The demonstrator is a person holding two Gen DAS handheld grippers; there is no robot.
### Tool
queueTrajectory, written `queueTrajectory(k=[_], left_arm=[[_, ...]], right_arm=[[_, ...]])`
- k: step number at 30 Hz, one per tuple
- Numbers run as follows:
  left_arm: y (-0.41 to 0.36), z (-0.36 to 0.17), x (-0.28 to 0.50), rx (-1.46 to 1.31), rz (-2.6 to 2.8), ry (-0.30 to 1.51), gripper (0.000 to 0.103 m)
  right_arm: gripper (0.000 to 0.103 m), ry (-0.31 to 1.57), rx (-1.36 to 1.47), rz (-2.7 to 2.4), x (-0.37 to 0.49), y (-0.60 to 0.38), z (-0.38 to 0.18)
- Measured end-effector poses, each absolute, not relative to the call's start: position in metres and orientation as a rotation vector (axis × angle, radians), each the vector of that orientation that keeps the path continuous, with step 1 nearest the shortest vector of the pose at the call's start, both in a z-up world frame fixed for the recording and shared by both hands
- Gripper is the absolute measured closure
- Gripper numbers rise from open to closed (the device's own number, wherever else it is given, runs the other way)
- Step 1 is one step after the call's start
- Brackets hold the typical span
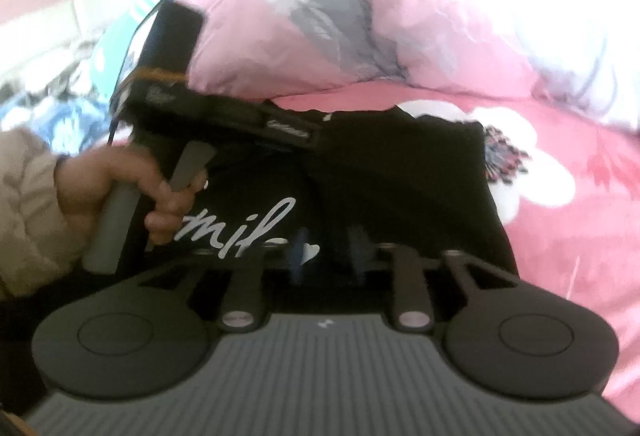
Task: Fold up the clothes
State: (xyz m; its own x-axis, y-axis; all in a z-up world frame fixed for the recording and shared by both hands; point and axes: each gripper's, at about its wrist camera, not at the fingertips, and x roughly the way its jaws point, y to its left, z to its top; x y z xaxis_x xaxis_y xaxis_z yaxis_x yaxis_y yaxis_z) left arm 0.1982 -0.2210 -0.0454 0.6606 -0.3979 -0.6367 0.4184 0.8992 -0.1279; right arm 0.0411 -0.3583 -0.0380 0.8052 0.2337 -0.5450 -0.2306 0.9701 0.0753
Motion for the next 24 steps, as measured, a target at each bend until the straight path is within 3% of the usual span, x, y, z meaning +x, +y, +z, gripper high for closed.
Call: queueTrajectory(k=[4, 6, 8, 16, 24], left_arm=[[-0.227, -0.052, 0.201, 0.076, -0.446, 0.701, 0.056], [-0.228, -0.055, 0.202, 0.089, -0.44, 0.7, 0.057], [-0.229, -0.058, 0.203, 0.102, -0.435, 0.699, 0.057], [-0.228, -0.058, 0.2, 0.123, -0.44, 0.69, 0.057], [-0.221, -0.048, 0.19, 0.168, -0.429, 0.645, 0.057]], right_arm=[[0.074, 0.628, -0.116, 0.204, 0.054, -0.346, -0.052], [0.095, 0.661, -0.156, 0.176, 0.06, -0.343, -0.061], [0.098, 0.657, -0.156, 0.158, 0.058, -0.344, -0.06], [0.098, 0.685, -0.163, 0.187, 0.047, -0.34, -0.062], [0.091, 0.725, -0.087, 0.26, 0.044, -0.346, -0.055]])
